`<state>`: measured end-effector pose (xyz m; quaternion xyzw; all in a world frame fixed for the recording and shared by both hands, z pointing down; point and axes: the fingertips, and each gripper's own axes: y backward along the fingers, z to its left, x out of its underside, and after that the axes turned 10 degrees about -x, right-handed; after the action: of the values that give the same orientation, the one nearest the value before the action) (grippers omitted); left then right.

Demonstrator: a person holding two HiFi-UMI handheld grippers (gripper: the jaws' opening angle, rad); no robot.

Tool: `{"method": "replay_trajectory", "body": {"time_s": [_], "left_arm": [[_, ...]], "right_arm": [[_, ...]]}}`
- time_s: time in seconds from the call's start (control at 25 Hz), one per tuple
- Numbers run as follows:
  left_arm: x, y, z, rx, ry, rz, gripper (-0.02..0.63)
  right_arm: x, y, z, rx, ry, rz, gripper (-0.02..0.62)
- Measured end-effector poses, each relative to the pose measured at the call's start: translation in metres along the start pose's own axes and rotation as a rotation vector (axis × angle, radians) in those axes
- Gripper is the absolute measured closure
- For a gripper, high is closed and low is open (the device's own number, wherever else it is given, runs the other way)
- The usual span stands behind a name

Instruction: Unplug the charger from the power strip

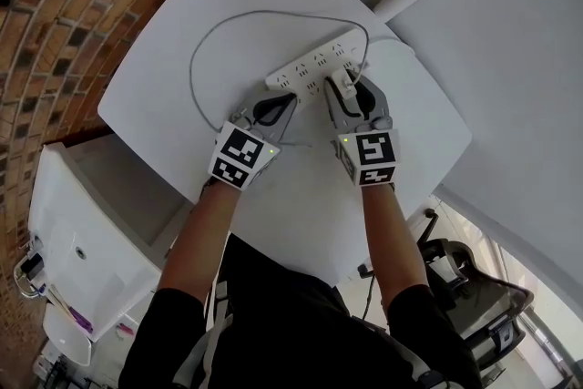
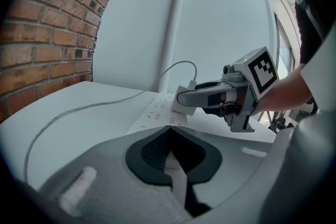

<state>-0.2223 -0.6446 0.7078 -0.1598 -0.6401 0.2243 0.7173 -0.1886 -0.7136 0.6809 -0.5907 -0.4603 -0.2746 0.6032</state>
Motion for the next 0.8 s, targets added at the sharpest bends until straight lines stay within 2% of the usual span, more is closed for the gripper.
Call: {"method": "replay_trajectory", "body": {"time_s": [0.2,0.4,0.6,0.8], "left_arm": [[0.000,0.001,-0.001,0.009,0.004,0.003,0.611],[0.001,0.001,0.000,-0.013,-0.011,-0.007,0.611],[0.001,0.000,0.000,-0.008,-0.015,-0.008,0.611],[0.003,0.001,0.000,-0.002,-0.008,-0.006,0.610]], "right_arm": [[0.001,-0.003,0.000,0.010,-0.003,0.022,0.450],[0.000,-0.005,0.001,0.019,0.040,0.080,0.456],[-0.050,0.013,0.007,0.025,0.113,-0.089,0.456],[-0.061,0.026,0.006,0.040,0.134,-0.102,0.456]]}}
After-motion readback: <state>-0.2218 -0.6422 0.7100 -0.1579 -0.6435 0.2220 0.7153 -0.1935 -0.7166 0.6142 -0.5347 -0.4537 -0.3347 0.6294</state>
